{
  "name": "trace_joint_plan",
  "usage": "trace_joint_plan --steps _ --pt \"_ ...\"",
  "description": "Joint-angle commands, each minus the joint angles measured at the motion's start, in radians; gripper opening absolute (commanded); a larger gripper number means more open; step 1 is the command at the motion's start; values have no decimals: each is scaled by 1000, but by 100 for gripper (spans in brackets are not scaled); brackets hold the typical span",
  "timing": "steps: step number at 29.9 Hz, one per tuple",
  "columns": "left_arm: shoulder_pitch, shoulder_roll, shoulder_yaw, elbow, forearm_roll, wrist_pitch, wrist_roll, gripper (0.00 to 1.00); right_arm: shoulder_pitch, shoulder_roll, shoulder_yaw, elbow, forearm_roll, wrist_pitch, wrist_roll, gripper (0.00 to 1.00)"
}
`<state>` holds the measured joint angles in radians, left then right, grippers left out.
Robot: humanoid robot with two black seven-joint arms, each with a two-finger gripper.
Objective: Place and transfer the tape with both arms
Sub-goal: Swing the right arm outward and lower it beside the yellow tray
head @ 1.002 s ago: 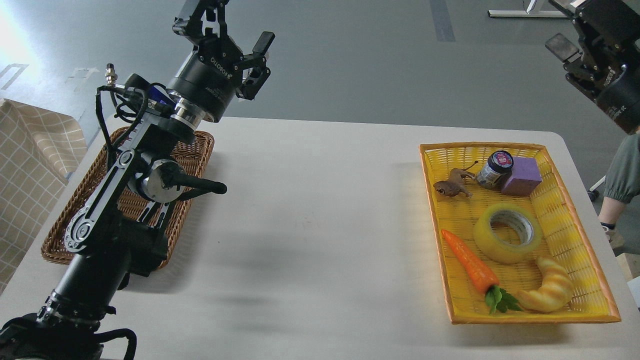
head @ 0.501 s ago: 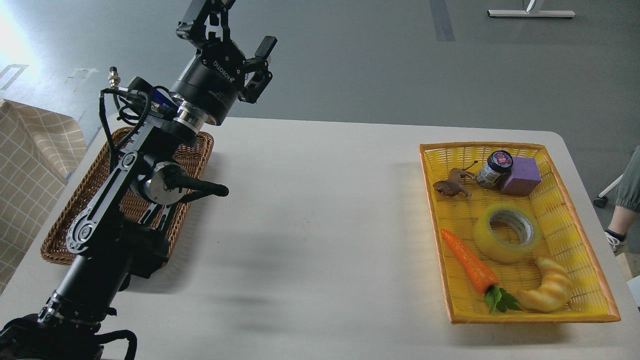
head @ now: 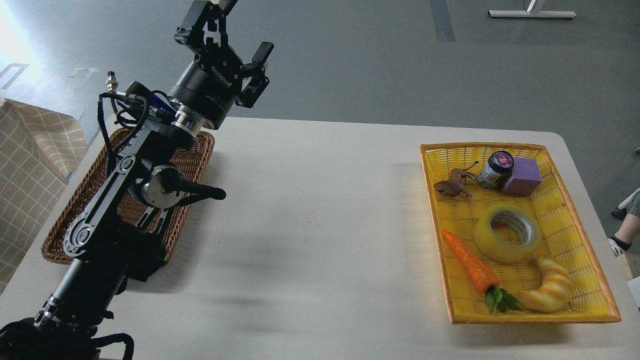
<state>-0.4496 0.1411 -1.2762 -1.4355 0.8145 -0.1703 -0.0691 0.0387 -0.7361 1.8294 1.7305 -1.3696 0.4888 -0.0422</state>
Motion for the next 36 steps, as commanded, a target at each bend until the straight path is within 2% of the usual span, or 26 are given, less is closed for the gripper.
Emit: trace_joint_plan --steps 1,5,8,16,27,36 --pt "-3 -8 -2 1 0 0 0 98 -36 -3 -5 0 -138 0 2 100" --pt "6 -6 -3 7 -1 -2 -5 98 -63 23 -18 0 -400 0 2 100" --pt "23 -6 -5 9 0 -2 -5 98 -63 52 -53 0 -511 0 4 100" --pt "35 -8 -8 10 0 -3 -6 98 -80 73 -84 0 -595 0 -1 100" --pt "43 -12 0 17 0 -5 -6 98 -120 171 -88 0 -591 0 -1 100" --pt "45 -14 3 15 2 -5 -6 98 -184 185 -84 1 -586 0 -4 100"
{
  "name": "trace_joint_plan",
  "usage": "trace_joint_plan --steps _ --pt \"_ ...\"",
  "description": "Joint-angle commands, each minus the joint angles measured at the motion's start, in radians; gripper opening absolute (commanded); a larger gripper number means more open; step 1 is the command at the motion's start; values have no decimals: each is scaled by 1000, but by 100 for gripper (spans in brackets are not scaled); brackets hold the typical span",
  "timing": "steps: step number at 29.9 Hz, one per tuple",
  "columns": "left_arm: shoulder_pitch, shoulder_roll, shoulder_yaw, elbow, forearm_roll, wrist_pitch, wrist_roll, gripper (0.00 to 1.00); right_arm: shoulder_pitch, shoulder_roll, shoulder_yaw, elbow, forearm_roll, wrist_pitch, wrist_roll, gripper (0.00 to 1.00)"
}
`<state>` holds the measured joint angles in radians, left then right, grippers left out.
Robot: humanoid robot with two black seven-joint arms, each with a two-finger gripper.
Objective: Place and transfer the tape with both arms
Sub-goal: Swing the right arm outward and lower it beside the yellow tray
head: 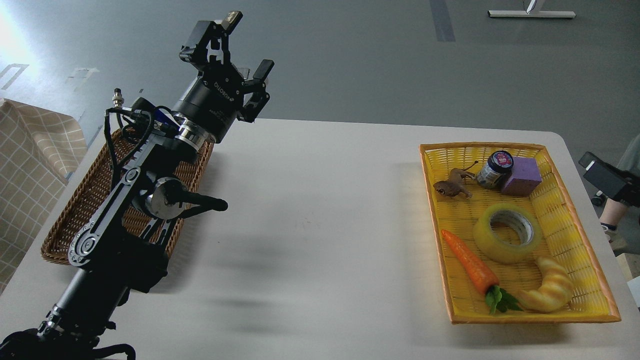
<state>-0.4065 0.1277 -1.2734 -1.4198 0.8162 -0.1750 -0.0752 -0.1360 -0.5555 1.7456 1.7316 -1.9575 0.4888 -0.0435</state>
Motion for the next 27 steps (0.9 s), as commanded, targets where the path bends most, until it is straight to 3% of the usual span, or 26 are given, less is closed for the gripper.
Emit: trace_joint_plan --steps 1,9,27 --pt "5 -2 -1 -1 0 0 0 98 -10 6 -1 0 5 0 -9 100" --pt "9 -3 -1 -1 0 0 0 98 -11 5 -11 -7 45 0 -47 99" --pt "12 -2 -1 -1 0 0 0 98 19 -72 -40 -26 29 0 -35 99"
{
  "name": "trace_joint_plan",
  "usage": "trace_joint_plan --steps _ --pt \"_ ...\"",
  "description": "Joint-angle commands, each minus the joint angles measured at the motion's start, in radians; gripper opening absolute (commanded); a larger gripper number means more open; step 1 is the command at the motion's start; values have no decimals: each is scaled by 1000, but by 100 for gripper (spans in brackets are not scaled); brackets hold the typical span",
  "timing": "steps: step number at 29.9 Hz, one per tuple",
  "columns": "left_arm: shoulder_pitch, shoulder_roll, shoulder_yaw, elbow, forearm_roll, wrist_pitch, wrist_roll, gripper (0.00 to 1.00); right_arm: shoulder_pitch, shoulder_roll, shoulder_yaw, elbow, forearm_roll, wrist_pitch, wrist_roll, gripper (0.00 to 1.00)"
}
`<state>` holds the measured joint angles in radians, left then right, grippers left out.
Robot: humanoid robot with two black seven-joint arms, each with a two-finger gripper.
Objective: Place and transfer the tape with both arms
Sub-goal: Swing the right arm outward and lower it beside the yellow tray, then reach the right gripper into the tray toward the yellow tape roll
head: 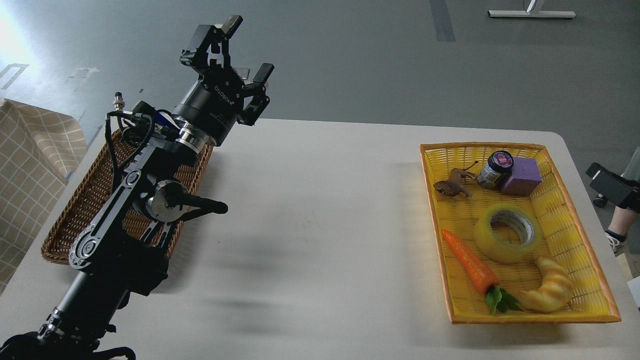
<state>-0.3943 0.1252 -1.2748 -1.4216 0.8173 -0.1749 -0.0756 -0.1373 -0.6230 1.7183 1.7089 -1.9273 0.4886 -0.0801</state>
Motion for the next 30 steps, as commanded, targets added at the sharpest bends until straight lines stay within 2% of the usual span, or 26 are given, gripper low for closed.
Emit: trace_joint_plan --steps 1,8,13,30 --pt "0 1 0 1 0 0 0 98 36 -6 -16 -12 -1 0 3 99" --pt "0 -1 0 1 0 0 0 98 157 -29 -172 -175 -151 0 28 98" --pt "0 1 0 1 0 0 -1 98 169 -52 -235 -172 -160 0 56 98" --pt "28 2 -17 0 -3 0 -1 98 228 -43 -362 -176 -163 0 57 98"
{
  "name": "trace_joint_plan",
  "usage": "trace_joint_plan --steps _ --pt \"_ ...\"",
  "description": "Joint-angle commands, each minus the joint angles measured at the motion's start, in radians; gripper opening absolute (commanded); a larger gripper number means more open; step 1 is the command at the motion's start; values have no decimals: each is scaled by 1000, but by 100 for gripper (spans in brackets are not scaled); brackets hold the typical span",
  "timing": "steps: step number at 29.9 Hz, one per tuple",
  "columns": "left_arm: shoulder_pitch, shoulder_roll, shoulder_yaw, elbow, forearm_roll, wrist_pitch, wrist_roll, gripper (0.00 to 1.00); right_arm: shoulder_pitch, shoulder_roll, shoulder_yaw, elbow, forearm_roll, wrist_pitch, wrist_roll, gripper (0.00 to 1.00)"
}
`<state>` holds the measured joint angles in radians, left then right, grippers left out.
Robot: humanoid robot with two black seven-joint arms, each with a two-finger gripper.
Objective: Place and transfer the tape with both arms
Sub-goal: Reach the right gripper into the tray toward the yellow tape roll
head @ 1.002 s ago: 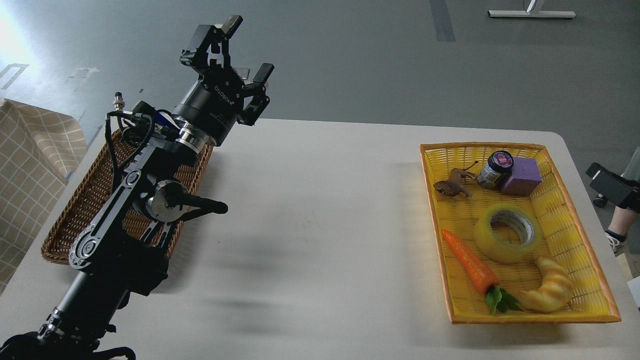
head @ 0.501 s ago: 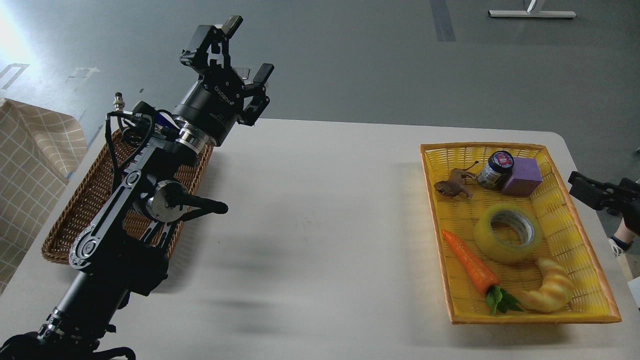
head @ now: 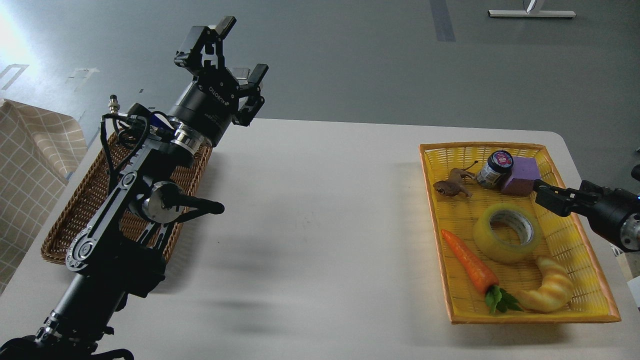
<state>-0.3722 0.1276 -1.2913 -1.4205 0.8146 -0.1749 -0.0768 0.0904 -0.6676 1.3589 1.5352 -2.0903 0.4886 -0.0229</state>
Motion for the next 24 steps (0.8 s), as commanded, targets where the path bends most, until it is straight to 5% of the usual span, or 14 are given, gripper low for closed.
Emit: trace_joint_plan --steps 1,24 --pt "6 0 0 -1 0 0 0 98 0 2 -3 -3 0 0 0 98" --pt "-8 6 1 -1 0 0 -1 98 -6 88 -38 -53 -4 0 -3 89"
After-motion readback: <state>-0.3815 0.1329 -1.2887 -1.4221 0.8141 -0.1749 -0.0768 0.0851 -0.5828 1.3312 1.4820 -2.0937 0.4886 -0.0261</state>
